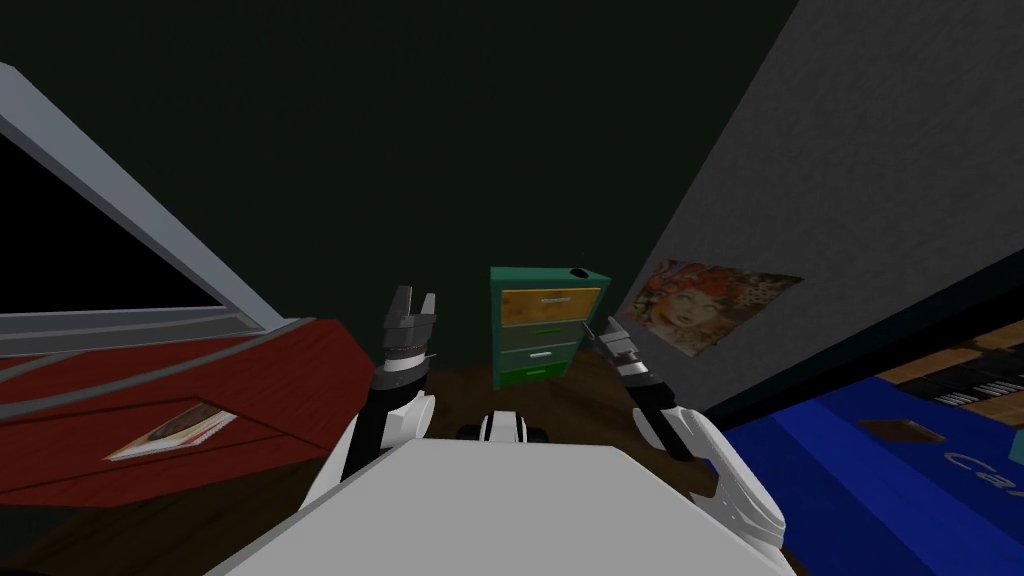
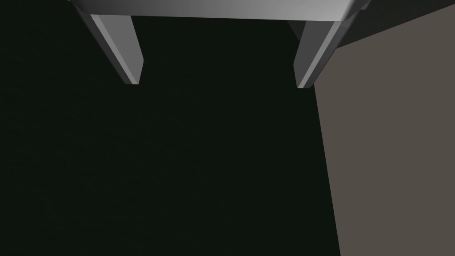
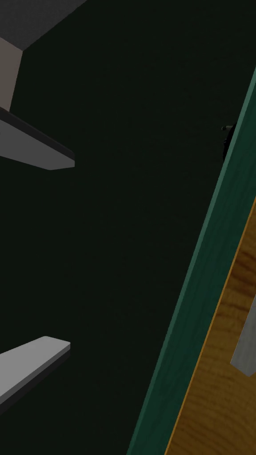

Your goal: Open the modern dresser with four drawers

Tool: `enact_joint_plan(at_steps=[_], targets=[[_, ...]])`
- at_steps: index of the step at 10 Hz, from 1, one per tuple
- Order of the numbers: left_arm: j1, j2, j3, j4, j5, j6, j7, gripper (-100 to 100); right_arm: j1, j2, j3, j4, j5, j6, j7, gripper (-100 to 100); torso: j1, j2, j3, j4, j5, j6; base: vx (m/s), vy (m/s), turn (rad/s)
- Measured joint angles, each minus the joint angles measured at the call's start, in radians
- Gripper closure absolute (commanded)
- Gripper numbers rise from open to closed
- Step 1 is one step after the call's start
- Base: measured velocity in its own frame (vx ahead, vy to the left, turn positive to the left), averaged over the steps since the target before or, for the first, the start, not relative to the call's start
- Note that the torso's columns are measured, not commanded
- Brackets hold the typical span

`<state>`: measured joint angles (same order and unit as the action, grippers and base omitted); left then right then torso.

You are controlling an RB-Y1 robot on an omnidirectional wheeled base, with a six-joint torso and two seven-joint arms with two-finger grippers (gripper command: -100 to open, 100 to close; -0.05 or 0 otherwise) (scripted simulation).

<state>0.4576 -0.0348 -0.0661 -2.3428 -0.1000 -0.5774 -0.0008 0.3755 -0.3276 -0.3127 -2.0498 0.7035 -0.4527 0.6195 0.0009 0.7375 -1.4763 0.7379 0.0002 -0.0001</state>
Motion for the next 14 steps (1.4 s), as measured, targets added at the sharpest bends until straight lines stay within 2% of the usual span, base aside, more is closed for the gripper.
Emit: enact_joint_plan(at_steps=[6, 7, 10, 12, 14], targets=[[0.0, 0.0, 0.0, 0.0, 0.0, 0.0, 0.0, 0, -0.044, -0.024, -0.039, 0.072, 0.166, 0.009, 0.134, -100, 0.0, 0.0, 0.0, 0.0, 0.0, 0.0, 0.041, 0.099, 0.037], [0.0, 0.0, 0.0, 0.0, 0.0, 0.0, 0.0, 0, -0.059, -0.031, -0.052, 0.099, 0.195, 0.005, 0.164, -100, 0.001, 0.0, 0.0, 0.0, 0.0, 0.0, 0.041, 0.094, 0.015], [0.0, 0.0, 0.0, 0.0, 0.0, 0.0, 0.0, 0, -0.083, -0.039, -0.07, 0.142, 0.27, 0.001, 0.238, -100, -0.001, 0.001, 0.0, 0.0, 0.0, 0.0, 0.048, 0.099, 0.062], [0.0, 0.0, 0.0, 0.0, 0.0, 0.0, 0.0, 0, -0.105, -0.061, -0.075, 0.167, 0.338, 0.019, 0.281, -100, 0.0, 0.0, 0.0, 0.0, 0.0, 0.0, 0.047, 0.096, 0.042], [0.0, 0.0, 0.0, 0.0, 0.0, 0.0, 0.0, 0, -0.118, -0.061, -0.089, 0.196, 0.366, 0.009, 0.324, -100, -0.003, 0.002, 0.001, 0.001, -0.001, 0.0, 0.037, 0.07, 0.058]])
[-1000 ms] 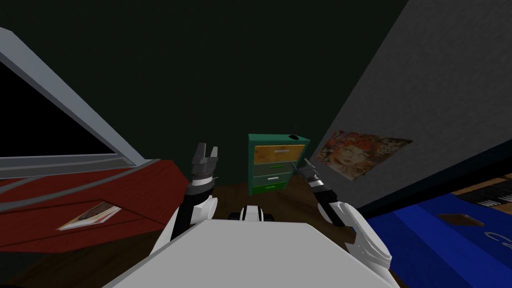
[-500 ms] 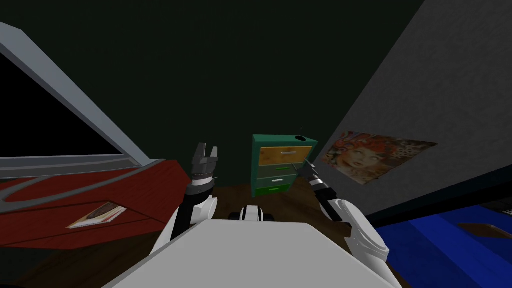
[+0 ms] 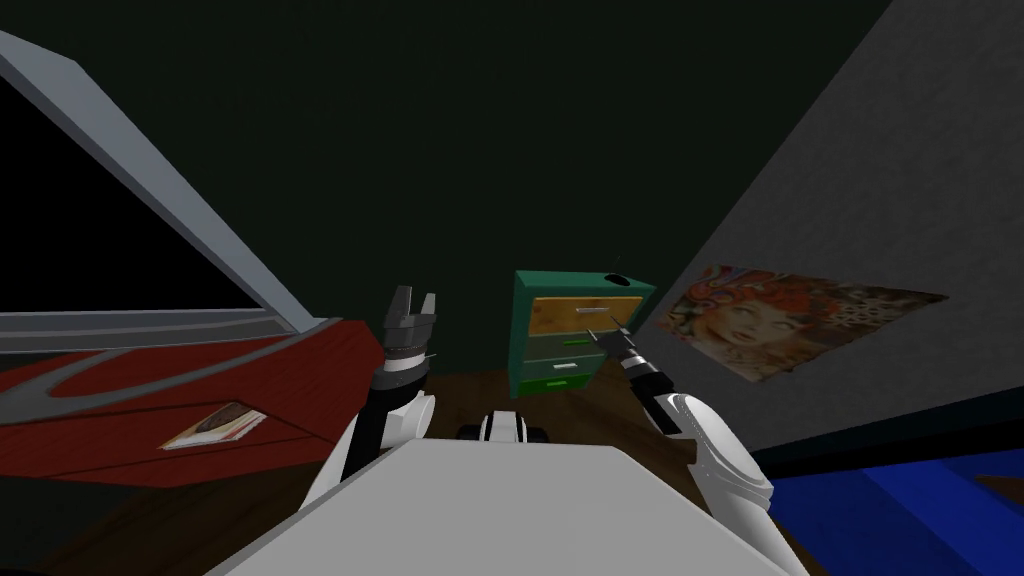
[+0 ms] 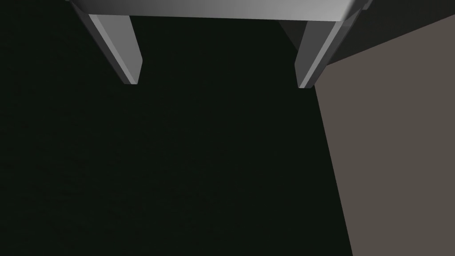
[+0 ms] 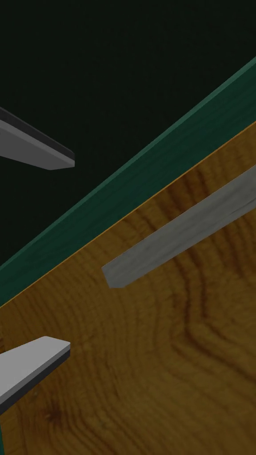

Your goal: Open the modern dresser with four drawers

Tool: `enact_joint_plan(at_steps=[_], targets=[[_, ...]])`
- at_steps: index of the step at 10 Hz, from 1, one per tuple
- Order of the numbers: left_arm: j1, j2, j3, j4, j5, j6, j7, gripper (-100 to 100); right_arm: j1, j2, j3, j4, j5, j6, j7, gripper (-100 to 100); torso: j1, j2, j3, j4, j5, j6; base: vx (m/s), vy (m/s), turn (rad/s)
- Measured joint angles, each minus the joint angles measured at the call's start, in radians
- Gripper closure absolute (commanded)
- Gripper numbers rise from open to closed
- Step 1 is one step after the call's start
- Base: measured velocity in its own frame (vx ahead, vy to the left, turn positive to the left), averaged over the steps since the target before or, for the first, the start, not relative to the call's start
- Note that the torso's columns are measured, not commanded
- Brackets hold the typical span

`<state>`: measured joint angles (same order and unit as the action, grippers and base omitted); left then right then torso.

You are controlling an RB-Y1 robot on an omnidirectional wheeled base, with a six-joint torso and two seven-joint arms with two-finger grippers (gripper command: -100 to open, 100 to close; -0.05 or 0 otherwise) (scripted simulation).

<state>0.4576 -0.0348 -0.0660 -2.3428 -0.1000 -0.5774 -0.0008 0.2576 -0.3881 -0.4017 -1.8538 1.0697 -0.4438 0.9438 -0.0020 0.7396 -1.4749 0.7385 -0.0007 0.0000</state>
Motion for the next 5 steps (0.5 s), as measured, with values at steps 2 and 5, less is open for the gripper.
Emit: enact_joint_plan(at_steps=[2, 5], targets=[[0.0, 0.0, 0.0, 0.0, 0.0, 0.0, 0.0, 0, -0.026, -0.021, -0.014, 0.04, 0.047, -0.001, 0.044, -100, 0.003, -0.002, -0.002, -0.001, 0.001, 0.0, 0.052, 0.094, 0.053], [0.0, 0.0, 0.0, 0.0, 0.0, 0.0, 0.0, 0, -0.051, -0.038, -0.029, 0.082, 0.112, -0.002, 0.115, -100, 0.002, -0.001, -0.001, 0.0, 0.001, 0.0, 0.039, 0.078, 0.047]])
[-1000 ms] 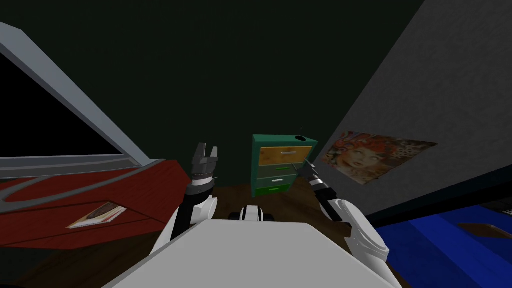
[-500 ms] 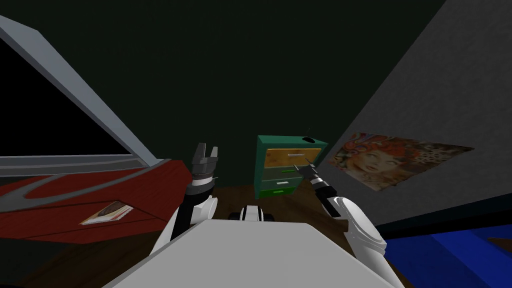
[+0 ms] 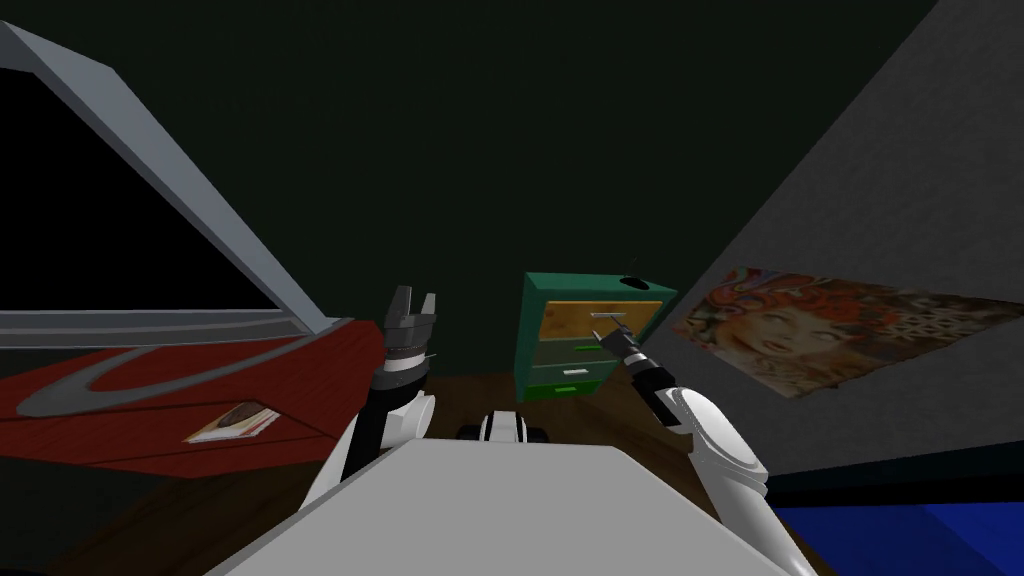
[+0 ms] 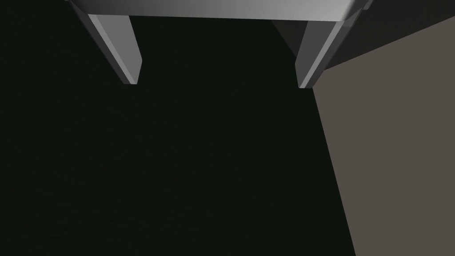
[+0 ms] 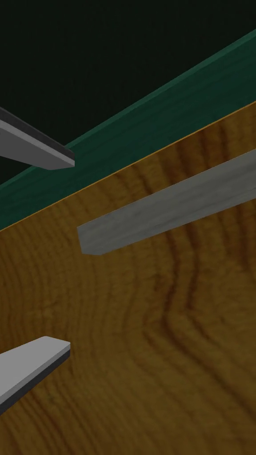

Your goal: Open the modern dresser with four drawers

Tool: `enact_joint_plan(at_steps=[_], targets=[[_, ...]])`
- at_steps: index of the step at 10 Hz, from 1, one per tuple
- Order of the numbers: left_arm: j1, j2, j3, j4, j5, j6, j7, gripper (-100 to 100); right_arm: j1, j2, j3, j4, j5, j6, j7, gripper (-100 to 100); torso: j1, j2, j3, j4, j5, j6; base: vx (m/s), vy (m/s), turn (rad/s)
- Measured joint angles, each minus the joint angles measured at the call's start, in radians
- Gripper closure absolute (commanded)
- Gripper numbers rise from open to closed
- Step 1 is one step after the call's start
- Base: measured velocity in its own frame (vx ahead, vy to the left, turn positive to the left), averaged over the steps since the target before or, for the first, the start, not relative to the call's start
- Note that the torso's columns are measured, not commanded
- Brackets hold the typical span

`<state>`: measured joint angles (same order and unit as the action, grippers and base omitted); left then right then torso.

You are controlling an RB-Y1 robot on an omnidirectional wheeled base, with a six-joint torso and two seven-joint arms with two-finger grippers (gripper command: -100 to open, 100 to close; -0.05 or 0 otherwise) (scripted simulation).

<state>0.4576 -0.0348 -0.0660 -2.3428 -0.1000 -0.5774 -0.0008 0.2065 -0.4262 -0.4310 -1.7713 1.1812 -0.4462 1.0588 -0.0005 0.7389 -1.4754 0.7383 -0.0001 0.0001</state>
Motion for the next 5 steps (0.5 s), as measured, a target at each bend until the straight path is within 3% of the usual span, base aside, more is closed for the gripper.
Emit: enact_joint_plan(at_steps=[3, 5], targets=[[0.0, 0.0, 0.0, 0.0, 0.0, 0.0, 0.0, 0, -0.02, -0.031, -0.01, 0.028, 0.061, 0.01, 0.042, -100, 0.0, -0.001, 0.0, 0.0, 0.0, 0.0, 0.032, 0.051, 0.021], [0.0, 0.0, 0.0, 0.0, 0.0, 0.0, 0.0, 0, -0.024, -0.048, -0.012, 0.032, 0.063, 0.012, 0.034, -100, 0.0, -0.002, -0.001, 0.0, 0.0, 0.0, 0.054, 0.027, 0.01]])
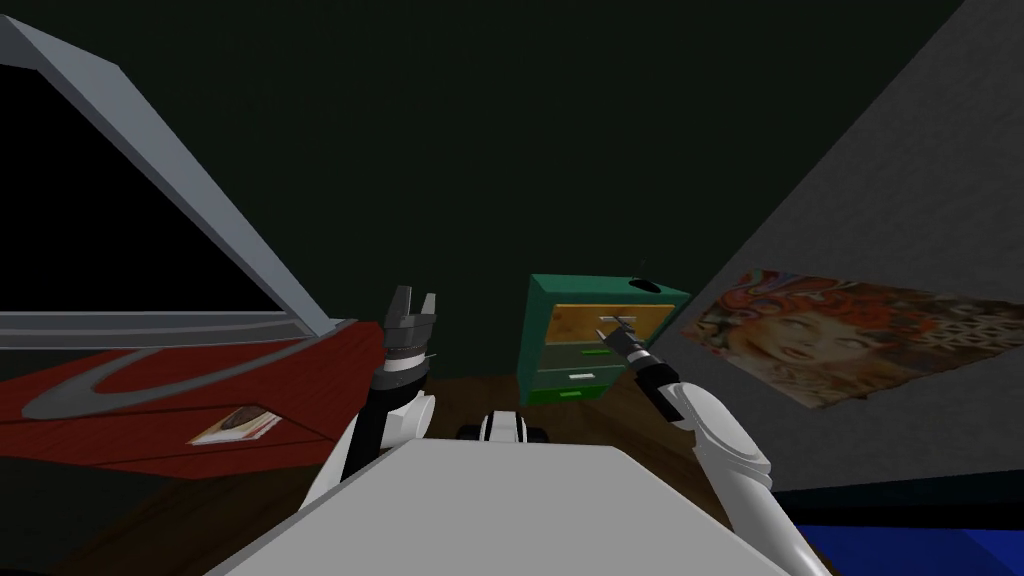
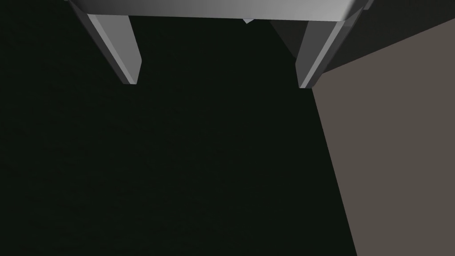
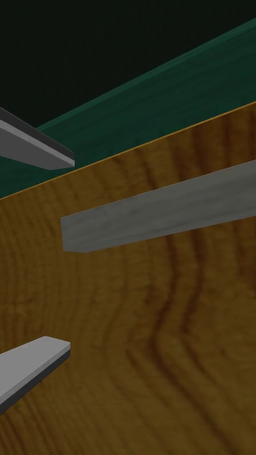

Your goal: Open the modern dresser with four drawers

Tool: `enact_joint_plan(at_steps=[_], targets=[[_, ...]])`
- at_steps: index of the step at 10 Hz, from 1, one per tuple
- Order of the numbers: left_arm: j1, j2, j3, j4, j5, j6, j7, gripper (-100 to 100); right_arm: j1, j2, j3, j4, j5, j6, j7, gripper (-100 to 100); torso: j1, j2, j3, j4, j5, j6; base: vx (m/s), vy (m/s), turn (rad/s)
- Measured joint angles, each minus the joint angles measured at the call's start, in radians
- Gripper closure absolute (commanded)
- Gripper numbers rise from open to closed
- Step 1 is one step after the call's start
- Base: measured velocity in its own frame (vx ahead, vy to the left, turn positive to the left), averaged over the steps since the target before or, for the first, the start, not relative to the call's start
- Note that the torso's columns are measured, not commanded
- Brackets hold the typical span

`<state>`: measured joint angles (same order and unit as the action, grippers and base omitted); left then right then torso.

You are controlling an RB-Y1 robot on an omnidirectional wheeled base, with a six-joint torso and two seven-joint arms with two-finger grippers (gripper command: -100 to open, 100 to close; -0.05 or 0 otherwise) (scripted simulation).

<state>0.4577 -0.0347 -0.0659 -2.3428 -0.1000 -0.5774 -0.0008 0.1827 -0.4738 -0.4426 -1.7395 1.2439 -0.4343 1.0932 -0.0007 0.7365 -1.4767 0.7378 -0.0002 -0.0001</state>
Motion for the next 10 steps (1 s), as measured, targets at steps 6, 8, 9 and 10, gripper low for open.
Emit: enact_joint_plan(at_steps=[6, 8, 9, 10], targets=[[0.0, 0.0, 0.0, 0.0, 0.0, 0.0, 0.0, 0, 0.008, -0.012, -0.004, -0.015, -0.008, -0.013, -0.014, 100, 0.001, 0.001, 0.001, 0.0, 0.0, 0.0, -0.118, -0.001, -0.039], [0.0, 0.0, 0.0, 0.0, 0.0, 0.0, 0.0, 0, 0.01, -0.023, -0.006, -0.011, -0.006, -0.013, -0.02, -100, 0.002, -0.01, -0.006, -0.003, 0.001, -0.001, 0.105, 0.016, 0.028], [0.0, 0.0, 0.0, 0.0, 0.0, 0.0, 0.0, 0, 0.009, -0.032, -0.008, -0.006, -0.005, -0.012, -0.026, -100, 0.001, -0.01, -0.007, -0.003, 0.0, 0.0, 0.154, 0.038, 0.018], [0.0, 0.0, 0.0, 0.0, 0.0, 0.0, 0.0, 0, 0.01, -0.039, -0.009, -0.003, -0.003, -0.01, -0.032, -100, 0.002, -0.005, -0.003, -0.002, 0.0, 0.0, 0.144, 0.036, 0.024]])
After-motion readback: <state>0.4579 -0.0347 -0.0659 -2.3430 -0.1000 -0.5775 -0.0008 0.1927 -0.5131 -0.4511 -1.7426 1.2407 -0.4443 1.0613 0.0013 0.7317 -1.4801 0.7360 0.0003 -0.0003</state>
